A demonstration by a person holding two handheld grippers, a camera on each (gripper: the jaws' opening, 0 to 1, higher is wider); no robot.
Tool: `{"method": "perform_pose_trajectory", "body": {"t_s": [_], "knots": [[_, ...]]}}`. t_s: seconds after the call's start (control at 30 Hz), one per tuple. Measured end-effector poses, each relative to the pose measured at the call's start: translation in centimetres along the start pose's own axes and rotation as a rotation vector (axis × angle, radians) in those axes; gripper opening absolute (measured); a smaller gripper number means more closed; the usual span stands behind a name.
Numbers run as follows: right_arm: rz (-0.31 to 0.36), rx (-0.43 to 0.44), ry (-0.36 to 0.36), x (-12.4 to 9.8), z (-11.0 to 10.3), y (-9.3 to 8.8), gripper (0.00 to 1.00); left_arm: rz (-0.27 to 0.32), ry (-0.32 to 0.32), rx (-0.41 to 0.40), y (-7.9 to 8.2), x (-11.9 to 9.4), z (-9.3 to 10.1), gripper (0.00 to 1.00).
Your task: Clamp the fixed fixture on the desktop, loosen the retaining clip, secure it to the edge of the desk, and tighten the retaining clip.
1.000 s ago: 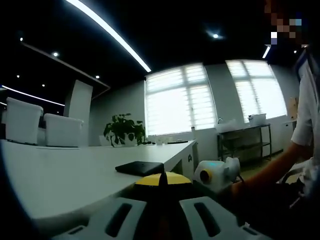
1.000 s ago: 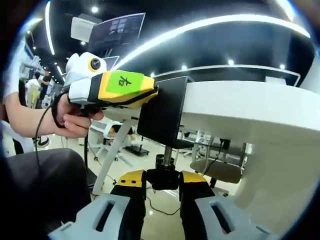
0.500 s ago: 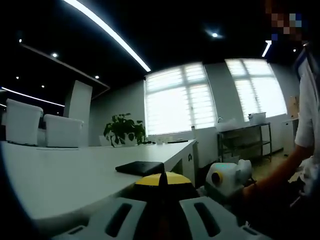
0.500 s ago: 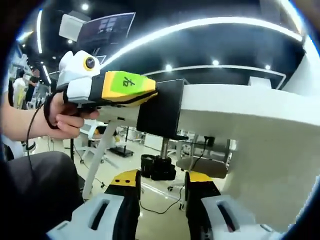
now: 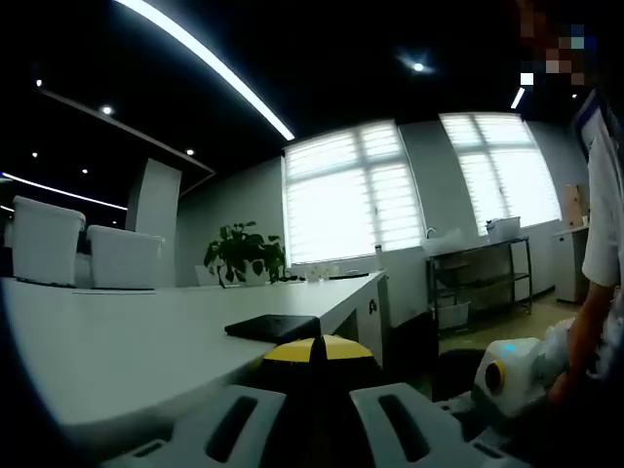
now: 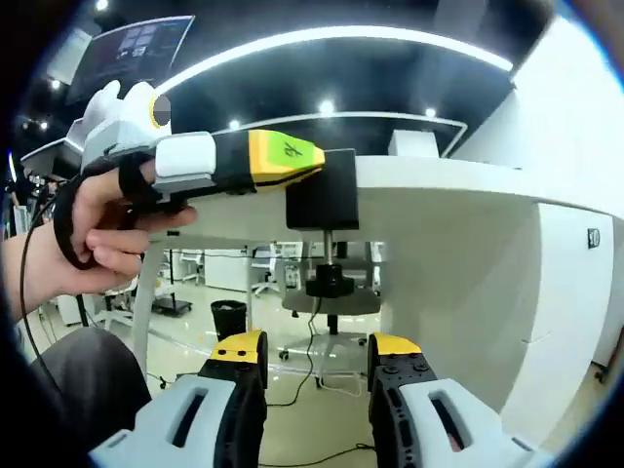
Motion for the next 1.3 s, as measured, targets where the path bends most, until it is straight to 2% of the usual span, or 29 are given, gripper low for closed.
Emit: {"method": "perform_pose_trajectory", "body": {"t_s": [0.23, 0.4, 0.63, 0.7, 0.8, 0.87, 0.97, 1.1, 1.2, 1.3], "knots": [[0.023, 0.017, -0.075, 1.2, 1.5, 1.4, 0.39, -0.004, -0.001, -0.002, -0.1, 0.1, 0.1, 0.03], [0.034, 0.04, -0.077, 2.3, 1.7, 2.1, 0.39, -0.004, -0.002, -0.002, -0.1, 0.1, 0.1, 0.03], [0.026, -0.044, -0.069, 4.2, 0.8, 2.6, 0.39, -0.004, -0.004, -0.002, -0.1, 0.1, 0.1, 0.03], [0.007, -0.032, -0.06, 5.0, 0.8, 2.4, 0.36, -0.004, -0.005, -0.002, -0.1, 0.1, 0.1, 0.03], [0.014, -0.02, -0.074, 5.3, 1.2, 2.7, 0.28, -0.009, -0.005, 0.004, -0.2, 0.1, 0.1, 0.03], [0.022, 0.002, -0.076, 5.5, 1.6, 2.8, 0.27, -0.011, -0.008, -0.002, -0.2, 0.0, 0.0, 0.03], [0.027, -0.019, -0.055, 6.0, 1.5, 2.8, 0.26, -0.01, -0.009, -0.002, -0.2, 0.0, 0.1, 0.03], [0.041, -0.056, 0.008, 6.1, 1.5, 2.9, 0.26, -0.011, -0.008, 0.0, -0.2, 0.0, 0.1, 0.03], [0.054, -0.098, 0.096, 6.1, 1.3, 2.9, 0.26, -0.009, -0.008, 0.0, -0.2, 0.0, 0.1, 0.03], [0.046, -0.091, 0.214, 6.0, 1.1, 2.9, 0.26, -0.007, -0.008, -0.004, -0.2, -0.1, 0.1, 0.03]]}}
Point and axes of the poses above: the point that each gripper's makers call its tool centre point, and the gripper's own axes: x roughly forward along the fingers, z roughly to its right, y roughly out of its top, the point moved 1 cm from there along -x, roughly backward along the fingers, and after that the axes turned 10 degrees about -z, right-handed, at the moved point
